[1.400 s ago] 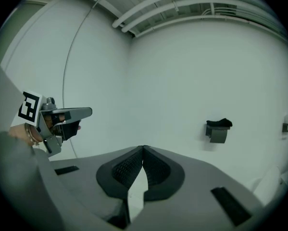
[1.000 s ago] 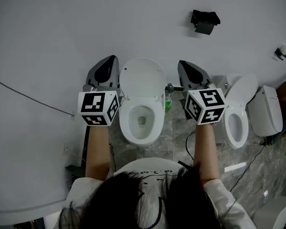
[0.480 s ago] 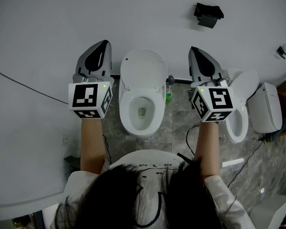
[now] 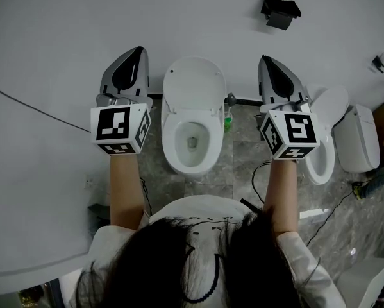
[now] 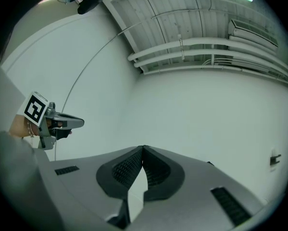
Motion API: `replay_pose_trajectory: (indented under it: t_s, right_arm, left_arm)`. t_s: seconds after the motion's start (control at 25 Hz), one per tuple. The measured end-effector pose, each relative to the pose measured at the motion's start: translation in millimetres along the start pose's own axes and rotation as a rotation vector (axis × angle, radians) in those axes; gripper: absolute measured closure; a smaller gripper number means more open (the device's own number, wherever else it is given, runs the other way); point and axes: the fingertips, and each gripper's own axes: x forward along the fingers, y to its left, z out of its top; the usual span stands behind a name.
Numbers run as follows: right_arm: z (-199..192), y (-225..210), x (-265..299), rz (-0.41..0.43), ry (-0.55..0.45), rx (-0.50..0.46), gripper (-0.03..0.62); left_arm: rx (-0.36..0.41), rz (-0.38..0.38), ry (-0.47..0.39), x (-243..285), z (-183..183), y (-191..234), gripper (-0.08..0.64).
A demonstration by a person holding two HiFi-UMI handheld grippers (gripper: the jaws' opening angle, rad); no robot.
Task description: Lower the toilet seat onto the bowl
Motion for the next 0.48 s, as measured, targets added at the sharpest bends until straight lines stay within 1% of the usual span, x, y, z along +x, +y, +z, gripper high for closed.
replay_pose_trajectory:
  t_s: [0.24,0.48]
  right_arm:
    - [3.4,7.9,-7.8,0.007,-0.009,-0.040,0.566]
    - [7.7,9.3,-10.6,0.015,-0.010,-0.052,0.566]
  left_arm:
    - [-0.023,0.013,0.000,-8.4,-1.9,-0.3,0.551]
    - [-0.055,0.001,-0.007,-9.9,1.8,-2.7,0.551]
